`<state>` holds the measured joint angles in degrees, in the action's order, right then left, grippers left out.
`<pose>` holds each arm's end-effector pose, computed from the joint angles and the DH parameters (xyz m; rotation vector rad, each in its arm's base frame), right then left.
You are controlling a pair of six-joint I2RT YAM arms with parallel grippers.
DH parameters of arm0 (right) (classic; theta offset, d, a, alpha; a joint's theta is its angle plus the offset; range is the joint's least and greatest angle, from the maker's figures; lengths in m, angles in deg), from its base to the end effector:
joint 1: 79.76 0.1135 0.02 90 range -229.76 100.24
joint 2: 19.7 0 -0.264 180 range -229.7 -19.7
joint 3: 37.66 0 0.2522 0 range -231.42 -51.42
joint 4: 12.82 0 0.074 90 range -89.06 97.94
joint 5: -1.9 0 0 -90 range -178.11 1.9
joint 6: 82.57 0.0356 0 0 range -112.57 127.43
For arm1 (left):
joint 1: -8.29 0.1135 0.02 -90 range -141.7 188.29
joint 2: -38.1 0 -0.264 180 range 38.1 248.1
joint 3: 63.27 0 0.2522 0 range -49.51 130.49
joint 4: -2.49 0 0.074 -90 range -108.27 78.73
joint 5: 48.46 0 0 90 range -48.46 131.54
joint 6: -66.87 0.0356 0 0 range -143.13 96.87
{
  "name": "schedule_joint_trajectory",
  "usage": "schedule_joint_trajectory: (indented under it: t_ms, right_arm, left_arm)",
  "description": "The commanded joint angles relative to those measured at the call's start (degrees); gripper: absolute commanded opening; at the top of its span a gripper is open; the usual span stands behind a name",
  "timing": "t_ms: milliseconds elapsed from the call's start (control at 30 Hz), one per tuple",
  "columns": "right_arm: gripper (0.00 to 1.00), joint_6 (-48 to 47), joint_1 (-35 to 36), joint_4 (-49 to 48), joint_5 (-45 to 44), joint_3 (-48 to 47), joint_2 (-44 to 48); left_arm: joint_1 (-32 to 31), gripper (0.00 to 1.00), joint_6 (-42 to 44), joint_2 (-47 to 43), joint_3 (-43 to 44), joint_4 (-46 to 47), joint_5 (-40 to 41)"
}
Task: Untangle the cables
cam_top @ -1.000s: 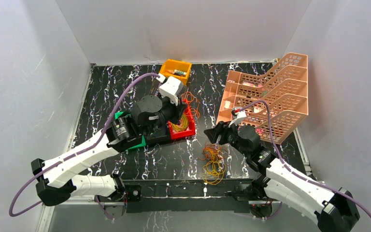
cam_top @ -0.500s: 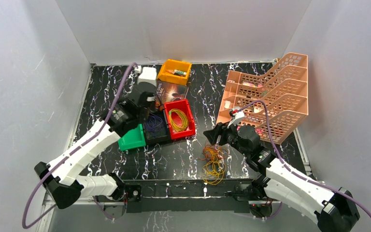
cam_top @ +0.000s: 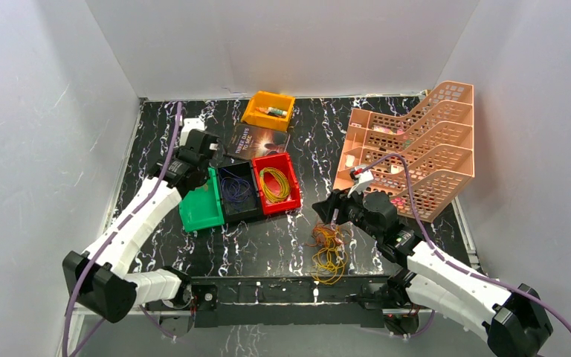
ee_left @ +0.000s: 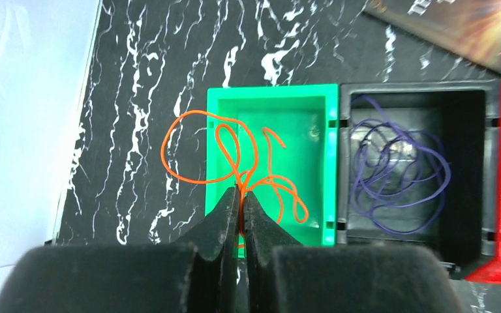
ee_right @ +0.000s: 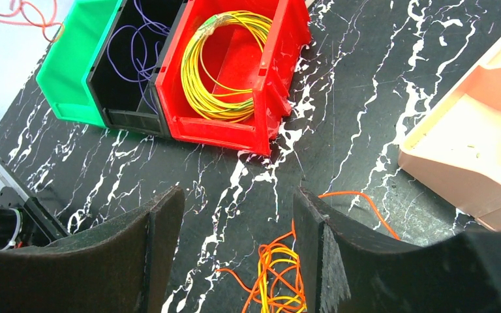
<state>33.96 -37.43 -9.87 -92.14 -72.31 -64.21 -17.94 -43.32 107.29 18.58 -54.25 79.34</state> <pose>0.1399 0.1241 0.2311 -0.2043 1.8544 0.7873 0.2300 -0.0890 0.3445 -0.1979 2.1609 0.3172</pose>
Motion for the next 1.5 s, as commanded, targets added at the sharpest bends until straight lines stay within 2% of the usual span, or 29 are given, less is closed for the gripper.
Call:
schedule_joint_trajectory:
  t_ms: [0, 533, 967, 1000, 1100, 1200, 1300, 1400, 1467]
  right_arm:
    - [0.70, -1.4, -0.3, -2.2, 0.5, -3.0, 0.2]
    - [0.71, -1.4, -0.3, -1.2, -0.7, -2.9, 1.3]
    - [0.71, -1.7, -0.2, -1.5, -0.6, -3.1, 0.7]
    - [0.71, -1.6, -0.3, -1.7, -0.4, -3.0, 0.6]
    - [0.70, -1.5, -0.2, -1.9, 0.5, -3.1, 0.5]
    - [0.71, -1.5, -0.3, -1.6, 0.3, -2.9, 1.1]
    - [0.71, -1.6, -0.2, -0.4, -0.7, -3.1, 1.6]
    - [0.70, -1.0, -0.3, 1.8, -2.9, -3.8, 1.8]
    - [0.71, 0.5, -0.2, 5.1, -7.1, -4.8, 1.6]
  left_arm:
    - [0.8, 0.00, 0.1, 1.2, -3.0, -1.5, 0.3]
    - [1.2, 0.00, 1.7, 9.0, -6.9, 5.7, -7.4]
    - [7.7, 0.00, 0.5, 9.9, -9.6, 8.5, -12.2]
    - [8.2, 0.03, 0.4, 9.8, -9.9, 8.5, -12.0]
    - [8.9, 0.29, 0.2, 9.5, -10.1, 8.5, -12.3]
    - [9.0, 0.45, 0.2, 7.0, -9.7, 8.5, -12.3]
    - [9.0, 0.51, 0.5, 5.4, -8.7, 7.7, -11.3]
    - [9.0, 0.51, 1.1, 3.2, -7.3, 6.8, -11.2]
    - [9.0, 0.51, 1.7, 1.4, -6.4, 7.0, -14.2]
